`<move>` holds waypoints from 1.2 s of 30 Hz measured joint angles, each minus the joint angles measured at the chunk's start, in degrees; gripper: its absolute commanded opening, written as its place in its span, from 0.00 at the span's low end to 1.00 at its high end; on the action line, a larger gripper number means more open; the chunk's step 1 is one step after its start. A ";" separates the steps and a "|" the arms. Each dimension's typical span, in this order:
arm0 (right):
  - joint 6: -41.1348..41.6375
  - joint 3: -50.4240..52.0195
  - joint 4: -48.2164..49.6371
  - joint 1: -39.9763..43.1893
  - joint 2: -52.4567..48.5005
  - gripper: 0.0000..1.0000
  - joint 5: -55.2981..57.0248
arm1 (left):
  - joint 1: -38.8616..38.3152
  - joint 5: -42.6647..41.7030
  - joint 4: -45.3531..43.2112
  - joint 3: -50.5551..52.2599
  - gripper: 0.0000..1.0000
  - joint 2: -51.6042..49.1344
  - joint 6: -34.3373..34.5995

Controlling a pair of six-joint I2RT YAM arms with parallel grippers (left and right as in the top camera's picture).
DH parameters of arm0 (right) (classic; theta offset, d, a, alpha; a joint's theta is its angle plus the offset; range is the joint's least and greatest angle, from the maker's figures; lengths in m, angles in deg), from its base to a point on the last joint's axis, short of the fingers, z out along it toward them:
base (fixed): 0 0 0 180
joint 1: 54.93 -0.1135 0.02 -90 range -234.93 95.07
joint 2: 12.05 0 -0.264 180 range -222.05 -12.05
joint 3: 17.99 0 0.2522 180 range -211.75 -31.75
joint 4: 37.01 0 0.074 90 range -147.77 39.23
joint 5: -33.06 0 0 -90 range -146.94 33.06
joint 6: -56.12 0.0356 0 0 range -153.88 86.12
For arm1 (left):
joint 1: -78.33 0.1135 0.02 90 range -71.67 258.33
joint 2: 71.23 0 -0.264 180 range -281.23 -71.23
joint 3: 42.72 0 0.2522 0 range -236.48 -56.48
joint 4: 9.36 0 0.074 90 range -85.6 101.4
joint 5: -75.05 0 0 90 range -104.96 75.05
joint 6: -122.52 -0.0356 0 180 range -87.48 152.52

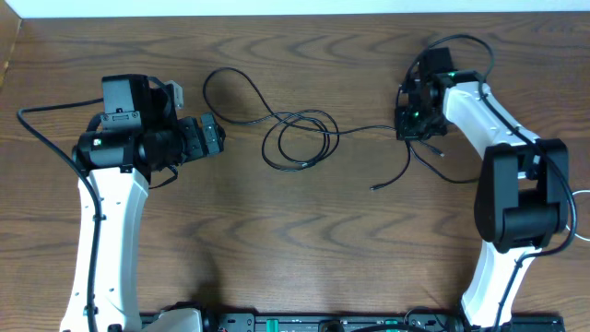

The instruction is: Untangle cables

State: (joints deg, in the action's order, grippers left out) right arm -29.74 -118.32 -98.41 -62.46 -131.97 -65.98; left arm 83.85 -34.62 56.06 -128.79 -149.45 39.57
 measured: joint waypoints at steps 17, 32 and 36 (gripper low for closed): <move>-0.55 -0.35 0.17 -0.76 -2.38 0.01 1.81 | 0.00 0.02 0.61 0.00 1.00 0.00 -0.13; -3.56 -5.27 -0.90 -2.97 -2.32 0.01 1.77 | 0.00 0.02 0.26 0.00 1.00 0.02 -1.31; -3.67 -5.92 -1.27 -2.75 -2.16 0.01 5.27 | 0.00 0.00 0.24 0.00 1.00 0.02 -1.31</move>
State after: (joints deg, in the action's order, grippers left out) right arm -33.41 -124.24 -99.68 -65.21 -134.13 -60.71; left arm 83.85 -34.62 56.30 -128.79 -149.43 38.26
